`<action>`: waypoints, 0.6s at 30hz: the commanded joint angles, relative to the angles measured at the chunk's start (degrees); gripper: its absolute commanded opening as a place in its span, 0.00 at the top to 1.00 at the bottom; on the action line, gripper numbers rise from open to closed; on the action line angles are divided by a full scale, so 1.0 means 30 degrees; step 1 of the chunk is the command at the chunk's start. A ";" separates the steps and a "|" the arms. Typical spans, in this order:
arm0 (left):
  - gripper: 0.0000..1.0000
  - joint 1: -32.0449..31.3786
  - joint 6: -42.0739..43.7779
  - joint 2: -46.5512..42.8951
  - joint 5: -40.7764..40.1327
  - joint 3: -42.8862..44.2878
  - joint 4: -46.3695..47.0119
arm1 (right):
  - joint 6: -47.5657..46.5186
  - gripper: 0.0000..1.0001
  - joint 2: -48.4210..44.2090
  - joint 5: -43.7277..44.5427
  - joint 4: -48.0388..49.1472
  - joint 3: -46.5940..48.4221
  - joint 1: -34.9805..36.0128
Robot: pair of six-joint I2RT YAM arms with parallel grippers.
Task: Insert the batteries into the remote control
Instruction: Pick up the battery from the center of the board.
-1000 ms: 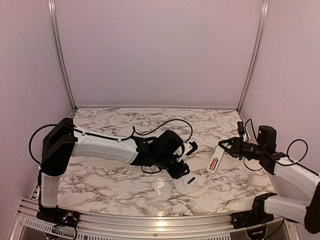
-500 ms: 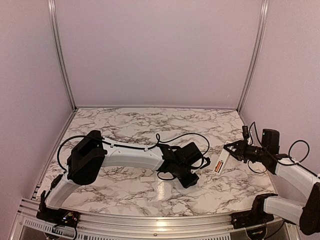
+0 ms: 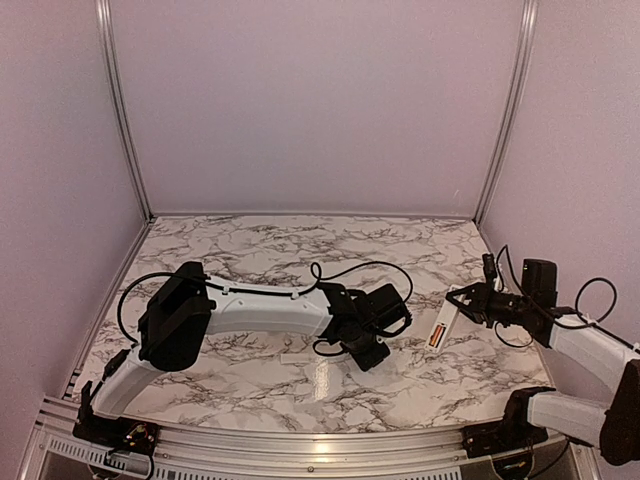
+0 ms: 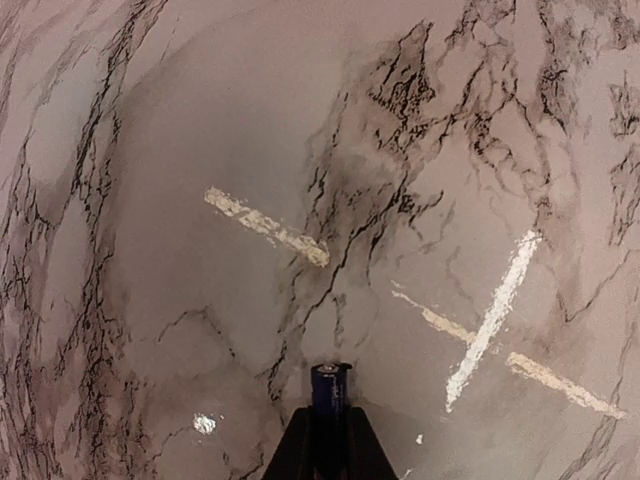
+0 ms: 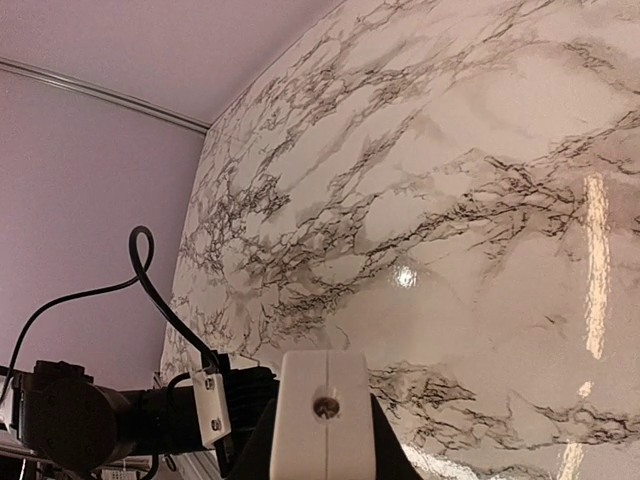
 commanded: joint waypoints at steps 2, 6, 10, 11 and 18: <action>1.00 0.0187 0.0126 -0.0235 -0.0832 -0.0537 -0.2038 | -0.0302 1.00 0.0323 -0.0381 0.0631 0.0263 -0.0170; 1.00 0.0919 -0.1074 -0.0913 -0.0299 -0.1029 -0.1834 | -0.0368 1.00 0.0425 -0.0418 0.0650 0.0402 -0.0170; 1.00 0.2154 -0.4212 -0.3683 -0.0808 -0.3659 0.1007 | -0.0405 1.00 0.0397 -0.0439 0.0706 0.0438 -0.0169; 1.00 0.2332 -0.5028 -0.4608 -0.1472 -0.4607 0.1826 | -0.0418 1.00 0.0404 -0.0450 0.0749 0.0454 -0.0170; 1.00 0.2555 -1.5555 -0.8255 -0.9291 -0.6896 -0.0466 | -0.0447 1.00 0.0907 -0.0696 0.0993 0.0658 -0.0165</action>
